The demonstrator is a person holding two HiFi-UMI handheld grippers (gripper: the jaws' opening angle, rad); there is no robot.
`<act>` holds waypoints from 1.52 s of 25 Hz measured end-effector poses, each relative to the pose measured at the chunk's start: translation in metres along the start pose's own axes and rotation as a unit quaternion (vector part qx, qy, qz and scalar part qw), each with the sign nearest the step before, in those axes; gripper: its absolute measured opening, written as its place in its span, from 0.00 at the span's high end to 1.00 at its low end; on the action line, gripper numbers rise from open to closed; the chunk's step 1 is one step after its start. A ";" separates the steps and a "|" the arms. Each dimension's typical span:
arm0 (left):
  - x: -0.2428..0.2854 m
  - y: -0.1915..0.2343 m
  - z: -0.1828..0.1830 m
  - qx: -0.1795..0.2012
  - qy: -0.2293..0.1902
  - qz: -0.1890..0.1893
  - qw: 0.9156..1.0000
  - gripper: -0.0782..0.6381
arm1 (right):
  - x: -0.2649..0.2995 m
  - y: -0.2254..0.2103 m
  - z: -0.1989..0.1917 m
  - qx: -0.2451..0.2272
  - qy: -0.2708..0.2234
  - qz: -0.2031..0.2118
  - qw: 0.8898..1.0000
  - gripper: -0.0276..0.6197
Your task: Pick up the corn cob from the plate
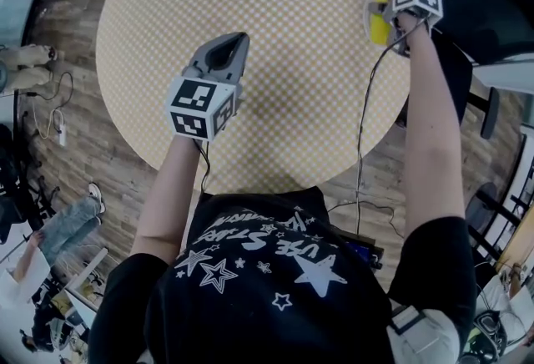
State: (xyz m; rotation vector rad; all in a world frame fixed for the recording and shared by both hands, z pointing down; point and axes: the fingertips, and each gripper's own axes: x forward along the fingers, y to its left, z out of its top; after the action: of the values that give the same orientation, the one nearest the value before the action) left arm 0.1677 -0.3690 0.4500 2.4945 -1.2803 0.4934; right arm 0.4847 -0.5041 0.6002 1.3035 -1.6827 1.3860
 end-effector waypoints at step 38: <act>-0.153 0.032 0.014 -0.058 -0.111 -0.029 0.992 0.88 | -0.299 0.289 -0.119 0.045 -0.494 0.457 0.738 0.57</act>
State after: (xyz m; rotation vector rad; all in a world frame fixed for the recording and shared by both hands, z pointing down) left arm 0.0607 -0.2824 0.3755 2.5345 -1.2682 0.1263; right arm 0.3022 -0.3046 0.2625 1.4208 -3.3645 1.2670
